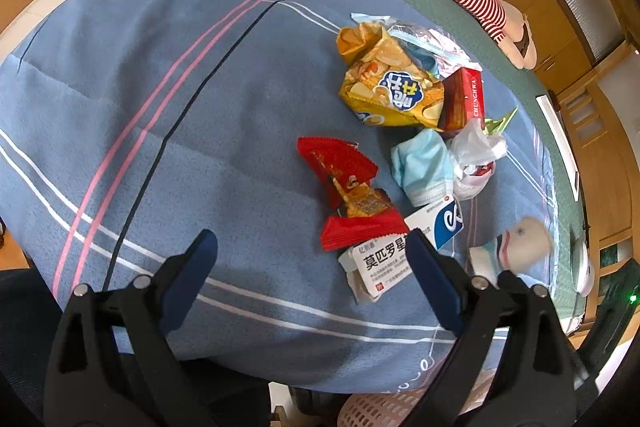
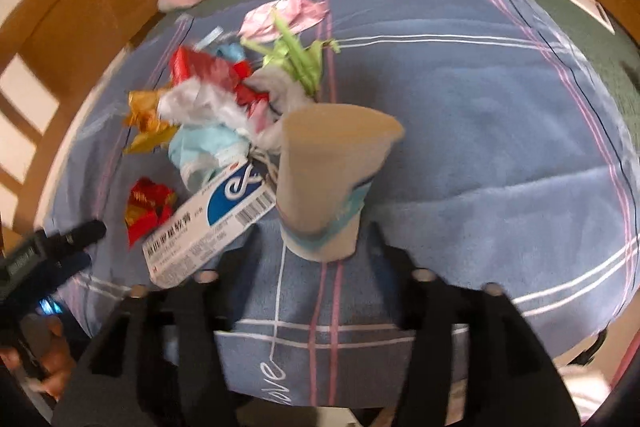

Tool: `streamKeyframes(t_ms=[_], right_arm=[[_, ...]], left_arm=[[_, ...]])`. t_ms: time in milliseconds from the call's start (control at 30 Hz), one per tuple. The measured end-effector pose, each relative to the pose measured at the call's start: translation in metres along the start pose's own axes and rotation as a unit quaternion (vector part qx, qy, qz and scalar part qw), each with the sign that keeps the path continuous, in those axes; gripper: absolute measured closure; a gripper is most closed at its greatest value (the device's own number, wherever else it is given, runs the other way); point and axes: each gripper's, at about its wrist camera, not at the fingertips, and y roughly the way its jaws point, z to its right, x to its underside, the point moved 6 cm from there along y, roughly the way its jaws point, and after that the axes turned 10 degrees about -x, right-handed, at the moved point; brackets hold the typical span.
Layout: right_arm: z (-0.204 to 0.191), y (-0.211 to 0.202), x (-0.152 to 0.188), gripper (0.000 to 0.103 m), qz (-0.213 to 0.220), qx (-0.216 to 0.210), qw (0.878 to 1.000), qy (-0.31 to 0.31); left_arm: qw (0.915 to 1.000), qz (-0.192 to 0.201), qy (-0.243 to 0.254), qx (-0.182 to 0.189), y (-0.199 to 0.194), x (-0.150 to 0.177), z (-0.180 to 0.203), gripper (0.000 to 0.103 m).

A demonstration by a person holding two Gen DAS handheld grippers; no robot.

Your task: Collect trash

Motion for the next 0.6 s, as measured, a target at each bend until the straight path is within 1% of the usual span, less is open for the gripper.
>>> streamKeyframes(t_ms=[67, 167, 300, 400, 467, 500, 567, 600], right_arm=[[0.003, 0.001, -0.001, 0.041, 0.004, 0.007, 1.000, 0.014], [0.013, 0.007, 0.004, 0.041, -0.011, 0.021, 0.999, 0.042], [0.022, 0.014, 0.013, 0.041, -0.022, 0.000, 0.997, 0.077], [0.022, 0.013, 0.015, 0.041, -0.018, -0.005, 0.996, 0.089], [0.018, 0.014, 0.012, 0.040, -0.012, -0.017, 0.995, 0.095], [0.016, 0.015, 0.009, 0.039, -0.009, -0.023, 0.995, 0.099], [0.011, 0.019, 0.000, 0.032, 0.004, -0.037, 0.994, 0.107], [0.011, 0.021, -0.005, 0.030, 0.010, -0.039, 0.993, 0.110]], left_arm=[[1.0000, 0.001, 0.001, -0.001, 0.000, 0.000, 0.000, 0.009], [1.0000, 0.001, -0.002, 0.001, 0.000, 0.000, -0.001, 0.009], [0.9999, -0.006, -0.012, 0.010, 0.001, -0.001, -0.004, 0.009], [0.9996, -0.006, -0.025, 0.012, 0.001, -0.002, -0.008, 0.009], [0.9993, -0.008, -0.034, 0.014, 0.002, -0.002, -0.011, 0.009], [0.9992, -0.010, -0.035, 0.015, 0.002, -0.002, -0.011, 0.009], [0.9992, -0.011, -0.036, 0.016, 0.002, -0.002, -0.011, 0.009], [0.9992, -0.010, -0.035, 0.015, 0.001, -0.001, -0.011, 0.009]])
